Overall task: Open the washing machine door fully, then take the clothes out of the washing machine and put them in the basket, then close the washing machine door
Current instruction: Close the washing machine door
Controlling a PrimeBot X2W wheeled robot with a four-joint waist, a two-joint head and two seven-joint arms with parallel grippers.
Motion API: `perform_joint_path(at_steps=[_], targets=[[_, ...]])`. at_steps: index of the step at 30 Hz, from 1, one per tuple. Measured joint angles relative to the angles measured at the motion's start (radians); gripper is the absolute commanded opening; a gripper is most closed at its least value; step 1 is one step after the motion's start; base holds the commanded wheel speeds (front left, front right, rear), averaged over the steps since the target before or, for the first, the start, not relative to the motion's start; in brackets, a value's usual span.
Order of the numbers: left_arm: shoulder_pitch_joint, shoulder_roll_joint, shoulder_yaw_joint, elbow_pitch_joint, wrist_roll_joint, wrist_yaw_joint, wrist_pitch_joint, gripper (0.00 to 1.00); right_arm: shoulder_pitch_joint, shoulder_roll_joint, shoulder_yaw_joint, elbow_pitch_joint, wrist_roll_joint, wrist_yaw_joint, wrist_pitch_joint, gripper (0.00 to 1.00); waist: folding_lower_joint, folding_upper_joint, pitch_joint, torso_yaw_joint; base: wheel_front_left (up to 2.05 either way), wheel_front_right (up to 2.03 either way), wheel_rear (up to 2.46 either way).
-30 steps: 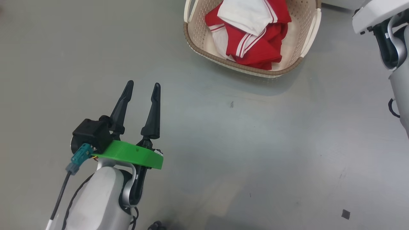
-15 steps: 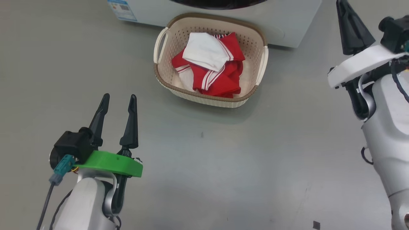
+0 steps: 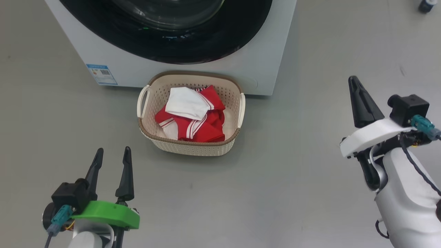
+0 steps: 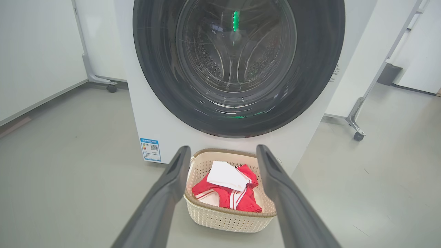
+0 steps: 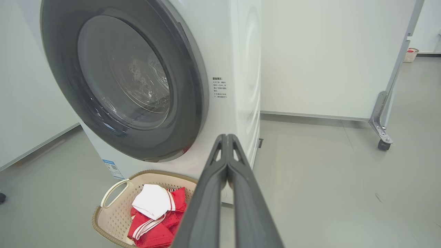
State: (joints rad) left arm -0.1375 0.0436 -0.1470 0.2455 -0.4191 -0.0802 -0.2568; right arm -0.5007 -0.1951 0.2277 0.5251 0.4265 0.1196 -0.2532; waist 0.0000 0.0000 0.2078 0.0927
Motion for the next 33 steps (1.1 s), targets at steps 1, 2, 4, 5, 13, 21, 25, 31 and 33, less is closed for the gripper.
perform_joint_path(at_steps=[1,2,4,5,13,21,25,31,33], targets=[[0.012,0.0,0.004,0.0,0.0,-0.001,0.0,1.0,0.022,0.002,-0.002,-0.004,-0.001,-0.004,0.0,0.0,0.0,0.0,-0.015,-0.008,0.0,0.0,0.0],[0.022,0.0,0.007,0.0,0.0,-0.001,0.0,1.0,0.045,0.003,-0.007,-0.009,-0.001,-0.009,0.0,0.0,0.0,0.0,-0.029,-0.016,0.0,0.0,0.0],[0.042,0.0,0.012,-0.001,0.0,-0.006,0.0,1.0,0.085,0.006,-0.015,-0.023,-0.001,-0.009,0.0,0.0,0.0,0.0,-0.057,-0.032,0.0,0.0,0.0],[0.05,0.0,0.014,-0.001,0.001,-0.006,0.0,1.0,0.102,0.006,-0.018,-0.031,-0.001,-0.01,0.0,0.0,0.0,0.0,-0.07,-0.04,0.0,0.0,0.0],[0.11,0.0,0.025,-0.021,0.012,-0.013,0.0,1.0,0.24,0.009,-0.049,-0.085,-0.007,-0.044,0.0,1.0,0.0,0.0,-0.156,-0.09,0.0,0.0,0.0],[0.141,0.0,0.05,-0.054,0.019,-0.013,0.0,1.0,0.336,0.008,-0.066,-0.17,-0.043,-0.061,0.0,1.0,0.0,0.0,-0.197,-0.12,0.0,0.0,0.0],[0.146,-0.001,0.053,-0.068,0.018,-0.022,0.0,1.0,0.368,0.013,-0.072,-0.199,-0.044,-0.061,0.0,1.0,0.0,0.0,-0.2,-0.123,0.0,0.0,0.0],[0.162,-0.001,0.063,-0.075,0.016,-0.023,0.0,1.0,0.405,0.025,-0.071,-0.23,-0.06,-0.07,0.0,1.0,0.0,0.0,-0.202,-0.126,0.0,0.0,0.0],[0.163,-0.001,0.074,-0.082,0.016,-0.023,0.0,1.0,0.414,0.025,-0.071,-0.241,-0.069,-0.07,0.0,1.0,0.0,0.0,-0.202,-0.127,0.0,0.0,0.0]])
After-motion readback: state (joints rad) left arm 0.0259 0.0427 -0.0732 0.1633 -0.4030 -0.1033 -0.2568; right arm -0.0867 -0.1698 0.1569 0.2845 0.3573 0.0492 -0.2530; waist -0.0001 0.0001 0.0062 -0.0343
